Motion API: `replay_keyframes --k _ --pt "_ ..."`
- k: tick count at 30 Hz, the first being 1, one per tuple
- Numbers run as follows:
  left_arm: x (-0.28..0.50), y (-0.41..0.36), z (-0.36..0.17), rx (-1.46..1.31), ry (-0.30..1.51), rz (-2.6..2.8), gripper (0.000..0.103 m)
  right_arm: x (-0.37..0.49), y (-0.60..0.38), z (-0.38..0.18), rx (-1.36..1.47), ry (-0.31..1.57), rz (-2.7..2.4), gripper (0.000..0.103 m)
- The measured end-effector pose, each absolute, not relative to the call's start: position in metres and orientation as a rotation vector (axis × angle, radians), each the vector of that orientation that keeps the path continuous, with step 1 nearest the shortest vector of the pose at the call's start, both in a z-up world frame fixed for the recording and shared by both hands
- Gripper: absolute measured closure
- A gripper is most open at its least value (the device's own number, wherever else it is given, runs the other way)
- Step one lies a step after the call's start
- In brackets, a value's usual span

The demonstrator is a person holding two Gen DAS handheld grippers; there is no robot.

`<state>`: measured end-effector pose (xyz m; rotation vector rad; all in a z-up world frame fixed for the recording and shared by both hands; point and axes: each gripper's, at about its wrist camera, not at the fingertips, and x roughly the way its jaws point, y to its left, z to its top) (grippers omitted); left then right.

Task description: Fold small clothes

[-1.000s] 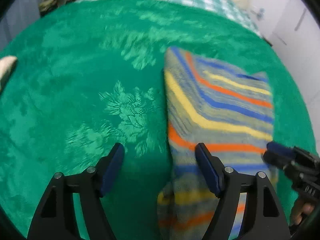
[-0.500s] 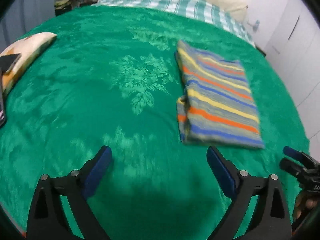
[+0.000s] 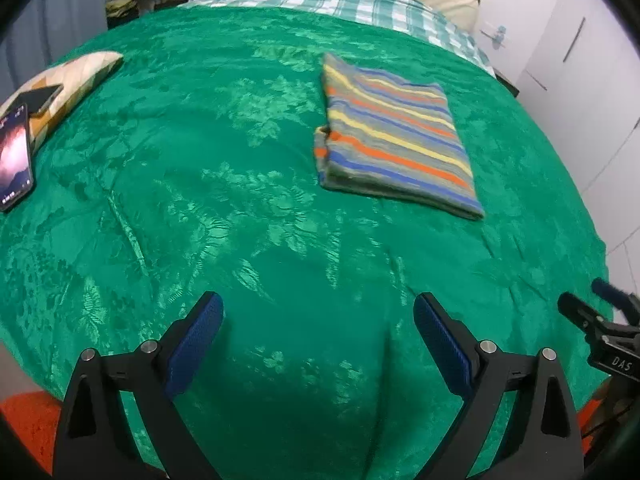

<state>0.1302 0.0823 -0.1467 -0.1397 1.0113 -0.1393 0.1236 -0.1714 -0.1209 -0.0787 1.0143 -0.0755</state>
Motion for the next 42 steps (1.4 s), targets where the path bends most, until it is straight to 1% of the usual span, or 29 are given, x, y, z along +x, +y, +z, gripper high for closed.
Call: replay_keyframes --k 3,9,22,25,29,33,36,37,39,40,41,42 --pt "0.127 0.072 -0.144 -0.12 1.008 -0.141 0.006 0.114 -0.173 -0.109 -0.117 0.972 -0.125 0.002" --pt "0.127 0.06 -0.142 -0.104 1.008 -0.144 0.006 0.108 -0.188 -0.1 -0.133 0.96 -0.182 0.002" --pt "0.129 0.052 -0.15 -0.058 1.037 -0.137 0.006 0.11 -0.203 -0.107 -0.122 0.984 -0.219 0.002" --pt "0.14 0.056 -0.154 -0.061 1.049 -0.158 0.006 0.115 -0.208 -0.111 -0.054 0.982 -0.165 0.002" --pt "0.192 0.081 -0.149 -0.212 1.031 -0.224 0.006 0.151 -0.221 -0.12 0.111 0.978 0.013 0.002" --pt "0.274 0.093 -0.156 -0.289 1.064 -0.266 0.006 0.218 -0.241 -0.126 0.309 0.919 0.143 0.002" --pt "0.323 0.089 -0.175 -0.29 1.119 -0.274 0.006 0.288 -0.25 -0.152 0.489 0.941 0.248 0.002" --pt "0.335 0.087 -0.181 -0.278 1.133 -0.264 0.006 0.306 -0.252 -0.163 0.544 0.959 0.267 0.003" --pt "0.356 0.08 -0.186 -0.245 1.123 -0.257 0.006 0.337 -0.251 -0.185 0.617 0.995 0.303 0.013" --pt "0.361 0.078 -0.187 -0.237 1.114 -0.261 0.006 0.351 -0.248 -0.196 0.634 1.018 0.314 0.025" --pt "0.367 0.074 -0.186 -0.228 1.106 -0.271 0.006 0.361 -0.244 -0.204 0.637 1.033 0.319 0.035" --pt "0.372 0.071 -0.187 -0.226 1.102 -0.288 0.006 0.371 -0.238 -0.211 0.642 1.034 0.334 0.038"
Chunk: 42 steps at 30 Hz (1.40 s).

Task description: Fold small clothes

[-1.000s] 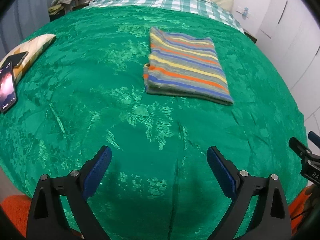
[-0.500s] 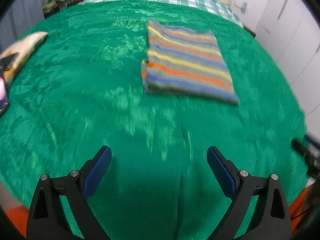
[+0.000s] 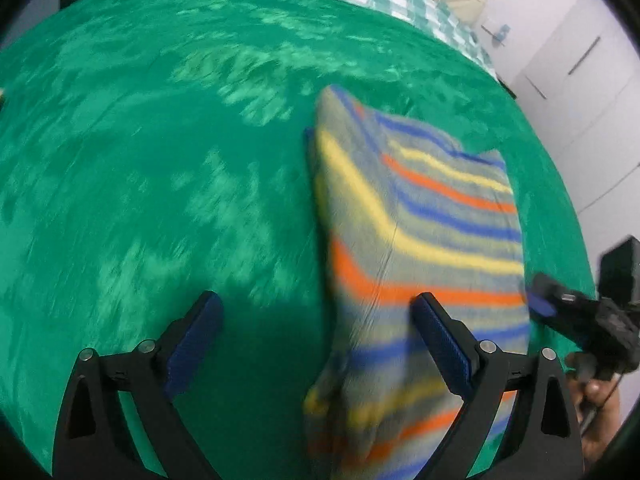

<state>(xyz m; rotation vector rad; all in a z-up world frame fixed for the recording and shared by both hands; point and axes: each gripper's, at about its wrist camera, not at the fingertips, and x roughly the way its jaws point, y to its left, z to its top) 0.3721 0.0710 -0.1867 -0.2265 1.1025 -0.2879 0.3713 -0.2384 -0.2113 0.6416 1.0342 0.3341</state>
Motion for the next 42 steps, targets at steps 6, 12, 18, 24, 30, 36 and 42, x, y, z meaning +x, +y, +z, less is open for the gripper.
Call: replay_keyframes --k 6,12,18,24,30,36,42 --pt "0.381 0.038 -0.189 -0.104 1.104 -0.337 0.079 0.394 -0.174 -0.212 0.393 1.045 0.313 0.075" --pt "0.345 0.027 -0.117 -0.026 0.951 -0.35 0.087 0.358 -0.146 -0.129 0.19 0.843 0.343 0.078" --pt "0.32 0.019 -0.041 -0.018 0.807 -0.407 0.085 0.332 -0.169 -0.053 0.201 0.712 0.368 0.078" --pt "0.31 0.019 -0.11 0.135 0.909 -0.173 0.012 0.334 -0.223 -0.111 0.158 0.922 0.121 0.01" --pt "0.212 0.034 -0.123 0.181 0.886 -0.101 0.009 0.24 -0.236 -0.122 0.013 0.969 0.093 0.01" --pt "0.131 0.026 -0.072 0.171 0.791 -0.09 0.002 0.157 -0.223 -0.08 -0.027 0.915 0.103 0.009" --pt "0.104 0.035 -0.021 0.068 0.73 -0.029 0.001 0.111 -0.204 -0.027 -0.059 0.829 0.111 0.003"
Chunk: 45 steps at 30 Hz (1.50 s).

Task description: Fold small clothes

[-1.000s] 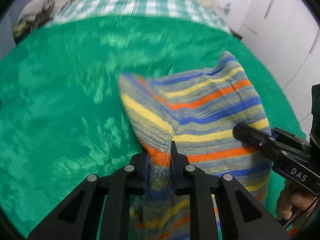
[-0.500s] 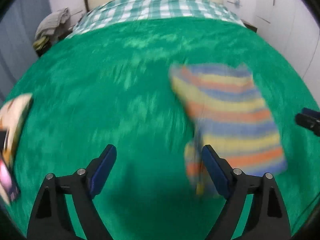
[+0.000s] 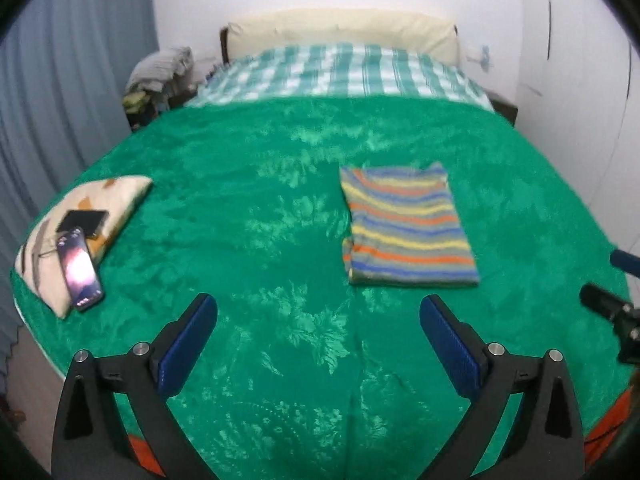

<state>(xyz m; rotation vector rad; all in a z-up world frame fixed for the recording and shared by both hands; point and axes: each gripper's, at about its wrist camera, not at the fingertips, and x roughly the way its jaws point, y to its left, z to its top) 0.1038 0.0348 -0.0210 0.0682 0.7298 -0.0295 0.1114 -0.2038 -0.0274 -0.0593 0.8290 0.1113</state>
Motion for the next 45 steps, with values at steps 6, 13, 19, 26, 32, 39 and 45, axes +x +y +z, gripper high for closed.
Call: replay_keyframes --k 6,13,19,26,32,39,45 --pt "0.083 0.026 0.001 0.114 0.8 0.015 0.001 0.073 -0.188 0.005 -0.068 0.798 0.079 0.003" --pt "0.045 0.022 0.015 0.116 0.846 -0.011 0.001 0.025 -0.175 0.027 -0.076 0.8 0.085 0.003" --pt "0.015 0.023 0.022 0.115 0.875 -0.042 0.0 -0.008 -0.167 0.042 -0.066 0.824 0.115 0.003" --pt "-0.018 0.023 0.037 0.141 0.849 -0.057 0.0 -0.041 -0.158 0.063 -0.068 0.826 0.135 0.003" --pt "-0.019 0.018 0.05 0.146 0.8 -0.062 0.0 -0.038 -0.152 0.077 -0.082 0.788 0.101 0.003" --pt "-0.016 0.017 0.048 0.172 0.787 -0.037 0.0 -0.036 -0.158 0.072 -0.077 0.806 0.075 0.003" --pt "-0.015 0.014 0.047 0.177 0.781 -0.019 0.0 -0.034 -0.162 0.073 -0.071 0.805 0.066 0.003"
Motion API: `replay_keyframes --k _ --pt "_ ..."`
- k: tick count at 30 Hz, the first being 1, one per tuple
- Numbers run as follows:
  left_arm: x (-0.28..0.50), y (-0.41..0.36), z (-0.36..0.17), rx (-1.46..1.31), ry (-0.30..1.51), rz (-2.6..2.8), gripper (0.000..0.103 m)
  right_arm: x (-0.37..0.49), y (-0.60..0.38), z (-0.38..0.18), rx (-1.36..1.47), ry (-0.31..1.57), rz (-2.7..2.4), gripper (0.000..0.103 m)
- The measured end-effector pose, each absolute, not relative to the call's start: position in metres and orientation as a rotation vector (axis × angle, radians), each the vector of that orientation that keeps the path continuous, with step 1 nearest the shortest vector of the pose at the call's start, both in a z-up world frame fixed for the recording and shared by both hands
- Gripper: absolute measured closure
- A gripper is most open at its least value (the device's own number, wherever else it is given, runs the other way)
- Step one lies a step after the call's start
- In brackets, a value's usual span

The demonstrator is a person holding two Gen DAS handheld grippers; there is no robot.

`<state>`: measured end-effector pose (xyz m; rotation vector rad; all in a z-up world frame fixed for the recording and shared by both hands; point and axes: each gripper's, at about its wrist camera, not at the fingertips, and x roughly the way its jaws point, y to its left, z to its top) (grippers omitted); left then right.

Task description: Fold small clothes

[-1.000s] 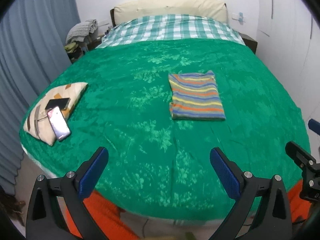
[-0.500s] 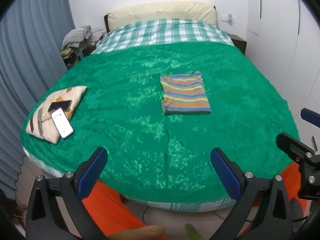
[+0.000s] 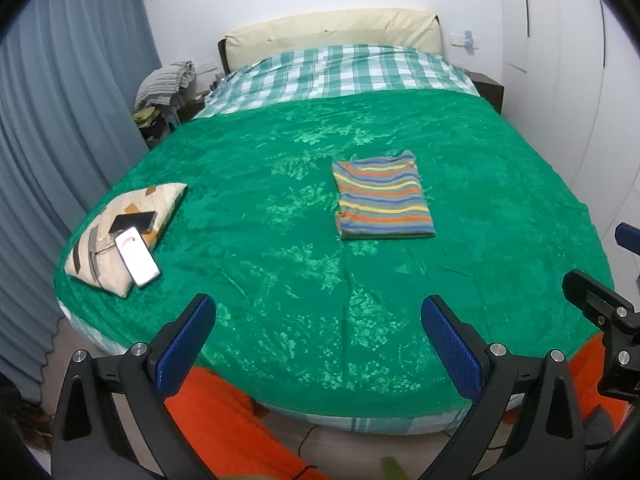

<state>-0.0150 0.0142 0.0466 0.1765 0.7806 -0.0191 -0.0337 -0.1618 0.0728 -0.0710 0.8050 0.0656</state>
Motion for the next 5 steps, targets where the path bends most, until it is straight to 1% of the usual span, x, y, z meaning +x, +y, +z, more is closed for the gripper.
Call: replay_keyframes --k 5 --pt "-0.0155 0.0129 0.0475 0.184 0.767 -0.004 0.0 -0.0331 -0.1628 0.0728 -0.067 0.804 0.065 0.003"
